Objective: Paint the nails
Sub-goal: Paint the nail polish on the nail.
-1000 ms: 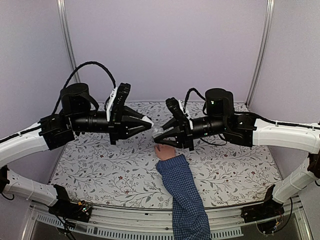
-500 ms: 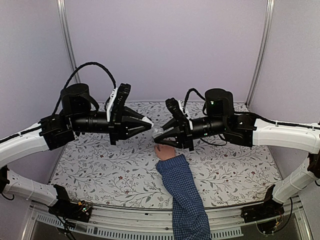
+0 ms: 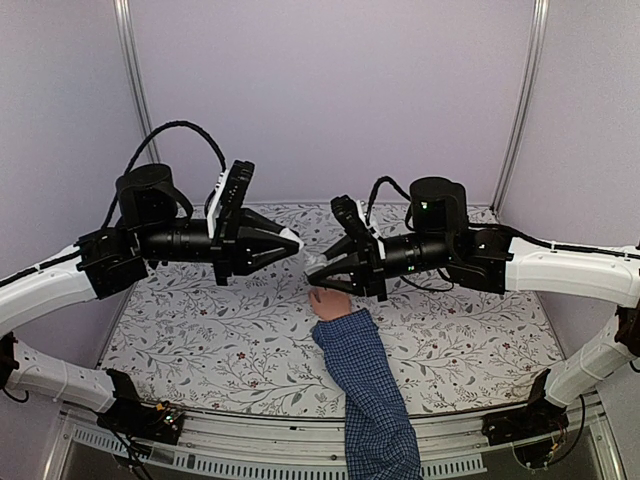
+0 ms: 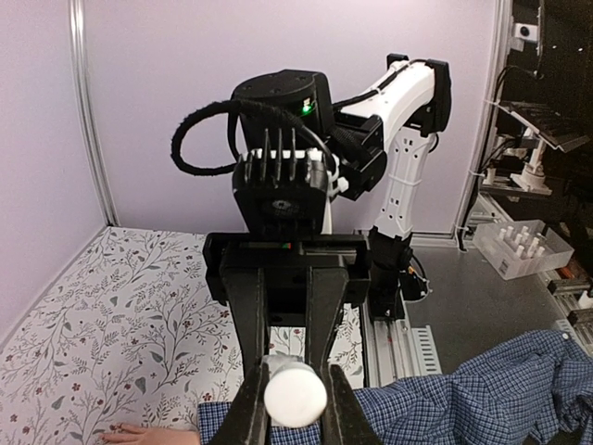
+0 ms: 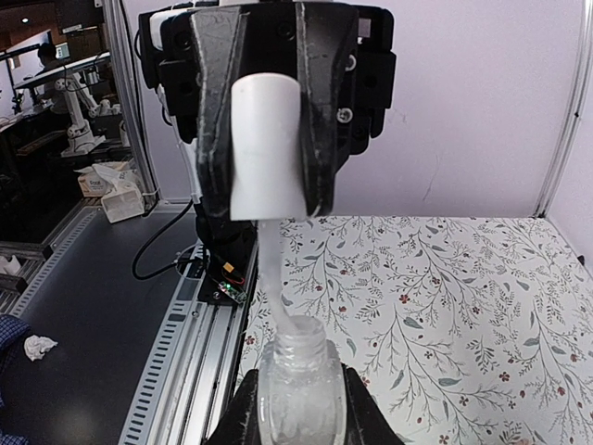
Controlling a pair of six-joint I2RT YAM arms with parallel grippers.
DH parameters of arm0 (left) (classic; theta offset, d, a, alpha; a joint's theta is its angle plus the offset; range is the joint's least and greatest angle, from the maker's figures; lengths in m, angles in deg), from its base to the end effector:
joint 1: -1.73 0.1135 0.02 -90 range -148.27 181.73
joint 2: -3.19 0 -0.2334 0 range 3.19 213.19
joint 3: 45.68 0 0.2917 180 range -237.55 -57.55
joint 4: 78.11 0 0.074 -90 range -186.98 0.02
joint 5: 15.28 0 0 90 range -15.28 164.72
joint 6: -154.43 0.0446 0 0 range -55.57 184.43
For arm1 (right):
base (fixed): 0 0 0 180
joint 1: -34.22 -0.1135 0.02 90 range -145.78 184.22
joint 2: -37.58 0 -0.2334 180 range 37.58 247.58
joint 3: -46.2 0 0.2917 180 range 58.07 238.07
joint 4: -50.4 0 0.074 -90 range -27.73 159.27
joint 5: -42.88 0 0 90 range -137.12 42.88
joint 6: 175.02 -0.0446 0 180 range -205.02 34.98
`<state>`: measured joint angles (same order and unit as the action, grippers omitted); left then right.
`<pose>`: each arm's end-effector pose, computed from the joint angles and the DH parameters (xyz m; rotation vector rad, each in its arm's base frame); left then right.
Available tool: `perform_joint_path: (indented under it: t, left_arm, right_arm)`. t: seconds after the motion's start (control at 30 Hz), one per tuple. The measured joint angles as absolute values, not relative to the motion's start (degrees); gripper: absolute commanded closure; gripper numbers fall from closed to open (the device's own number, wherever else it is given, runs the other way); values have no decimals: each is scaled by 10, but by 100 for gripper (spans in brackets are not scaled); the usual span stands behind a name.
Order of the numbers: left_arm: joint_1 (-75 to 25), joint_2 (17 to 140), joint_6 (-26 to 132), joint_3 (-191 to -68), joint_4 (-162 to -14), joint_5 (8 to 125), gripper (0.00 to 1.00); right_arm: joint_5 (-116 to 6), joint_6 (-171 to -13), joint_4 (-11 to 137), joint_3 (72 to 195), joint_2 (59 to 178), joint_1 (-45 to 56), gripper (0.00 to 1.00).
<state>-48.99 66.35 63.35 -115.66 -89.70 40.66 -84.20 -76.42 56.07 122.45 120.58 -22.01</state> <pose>0.1800 -0.2595 0.3472 1.1555 1.3502 -1.1587 0.1935 0.3377 0.2873 -1.3995 1.2824 1.1571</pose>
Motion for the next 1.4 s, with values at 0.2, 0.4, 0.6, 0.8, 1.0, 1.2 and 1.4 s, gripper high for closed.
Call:
perform_joint_path:
  t: [0.2,0.4,0.6,0.8,1.0,1.2,1.4]
  left_arm:
    - [-489,664,633,-1153,-896,409,100]
    - [-488,664,633,-1151,-897,426,100]
    - [-486,664,633,-1151,-897,443,100]
    - [-481,661,630,-1147,-896,448,100]
    - [-466,650,618,-1131,-883,451,100]
    - [-447,632,593,-1099,-840,463,100]
    - [-410,628,545,-1039,-787,502,100]
  right_arm:
    - [-843,-764,561,1224,1206,-220,100]
    - [-850,-763,561,1224,1206,-220,100]
    - [-854,-763,561,1224,1206,-220,100]
    - [-853,-762,561,1224,1206,-220,100]
    - [-851,-762,560,1210,1206,-220,100]
    - [-842,-765,547,1182,1200,-215,100]
    - [-838,-792,501,1126,1170,-173,100]
